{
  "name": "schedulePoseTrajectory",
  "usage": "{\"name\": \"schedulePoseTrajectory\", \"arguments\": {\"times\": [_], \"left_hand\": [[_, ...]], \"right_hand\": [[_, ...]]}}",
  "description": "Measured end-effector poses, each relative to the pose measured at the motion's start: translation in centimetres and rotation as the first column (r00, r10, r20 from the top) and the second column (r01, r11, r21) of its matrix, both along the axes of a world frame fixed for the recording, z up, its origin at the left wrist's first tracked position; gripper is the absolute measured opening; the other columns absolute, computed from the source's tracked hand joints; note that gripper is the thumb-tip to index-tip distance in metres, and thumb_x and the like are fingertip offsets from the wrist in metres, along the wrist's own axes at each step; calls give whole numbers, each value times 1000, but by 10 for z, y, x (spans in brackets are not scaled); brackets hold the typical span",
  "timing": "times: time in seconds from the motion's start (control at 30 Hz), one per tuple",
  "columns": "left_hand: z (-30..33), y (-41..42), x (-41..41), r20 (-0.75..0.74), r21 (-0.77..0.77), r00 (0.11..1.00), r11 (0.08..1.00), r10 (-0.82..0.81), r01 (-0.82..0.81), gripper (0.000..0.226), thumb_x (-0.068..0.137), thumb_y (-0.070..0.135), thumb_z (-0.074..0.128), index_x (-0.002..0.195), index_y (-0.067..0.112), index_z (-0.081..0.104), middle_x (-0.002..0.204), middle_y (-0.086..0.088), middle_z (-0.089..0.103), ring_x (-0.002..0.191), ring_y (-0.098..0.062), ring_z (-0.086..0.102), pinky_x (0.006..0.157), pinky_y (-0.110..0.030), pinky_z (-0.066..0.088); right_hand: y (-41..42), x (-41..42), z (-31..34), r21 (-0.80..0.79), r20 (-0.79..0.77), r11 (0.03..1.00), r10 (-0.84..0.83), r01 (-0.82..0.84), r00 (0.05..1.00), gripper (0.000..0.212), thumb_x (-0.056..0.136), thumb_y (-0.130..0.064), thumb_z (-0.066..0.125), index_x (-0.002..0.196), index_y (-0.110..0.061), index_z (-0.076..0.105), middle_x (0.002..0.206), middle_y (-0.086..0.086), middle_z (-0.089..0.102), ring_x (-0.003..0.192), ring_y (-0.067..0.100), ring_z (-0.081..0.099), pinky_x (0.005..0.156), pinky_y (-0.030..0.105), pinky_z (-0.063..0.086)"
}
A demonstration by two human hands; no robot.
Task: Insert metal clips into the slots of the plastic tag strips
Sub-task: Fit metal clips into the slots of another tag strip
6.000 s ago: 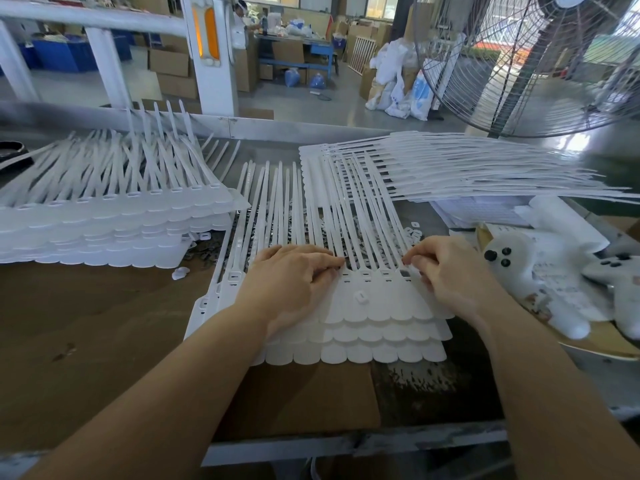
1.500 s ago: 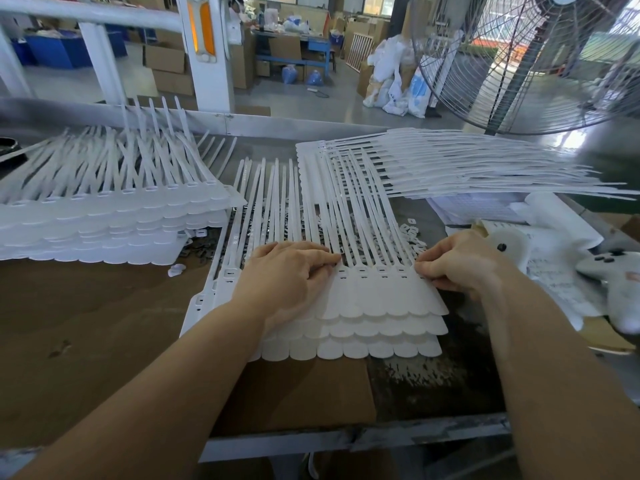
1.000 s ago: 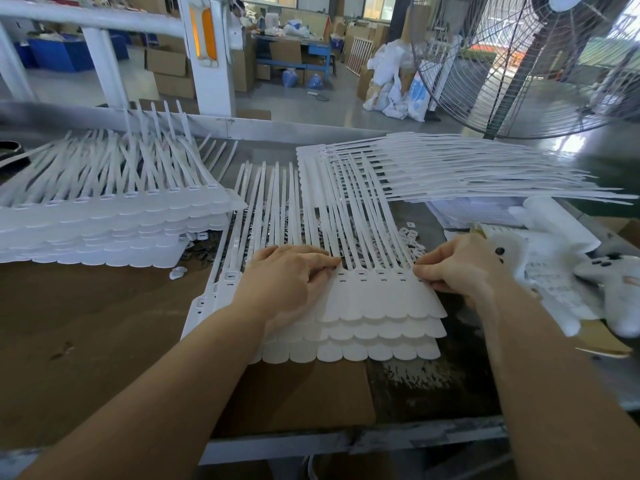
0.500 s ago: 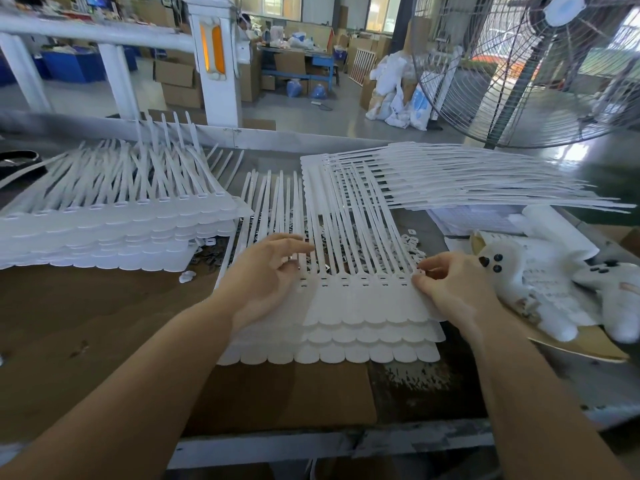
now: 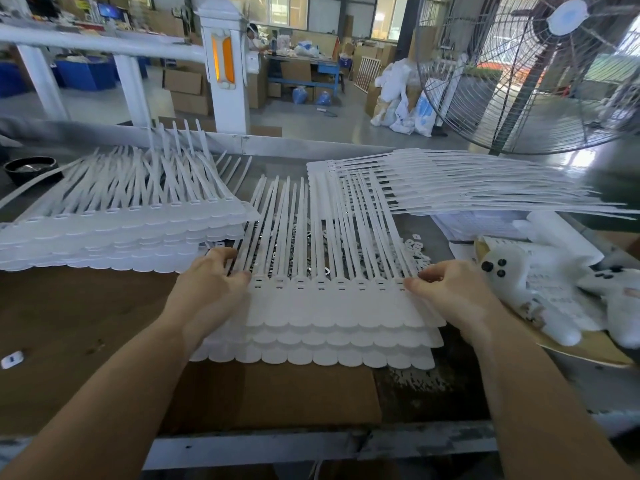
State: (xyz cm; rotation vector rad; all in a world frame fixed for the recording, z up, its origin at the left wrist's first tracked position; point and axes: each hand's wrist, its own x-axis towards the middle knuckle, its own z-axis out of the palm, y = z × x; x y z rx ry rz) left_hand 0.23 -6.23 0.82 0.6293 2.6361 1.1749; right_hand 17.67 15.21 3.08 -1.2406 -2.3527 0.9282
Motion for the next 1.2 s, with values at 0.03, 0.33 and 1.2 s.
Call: {"name": "schedulePoseTrajectory", "arguments": {"times": [0.03,0.33,1.2], "left_hand": [[0,0,0,19,26,1000,1000,-4,3,44,92,25,55,134,19,45,125,-7,53,100,-24,55,88,-39,48],[-2,4,-3,31,110,1000,994,6,-9,50,86,14,65,132,20,47,125,-8,51,75,-5,48,58,-20,39],[1,8,-5,232,343,972,938,-48,-36,63,73,-5,73,127,16,48,94,8,52,80,-3,51,65,-18,40]], "right_hand": [[0,0,1,-27,-10,1000,-9,9,1000,32,85,-27,67,99,1,66,97,10,66,73,12,55,75,35,46],[2,-7,2,-240,-99,971,-49,24,994,41,88,-29,64,103,9,58,98,15,64,89,28,62,84,42,48],[7,-6,3,-345,-255,933,15,-105,967,19,88,-19,64,103,-9,62,100,11,68,92,27,66,91,47,51]]}}
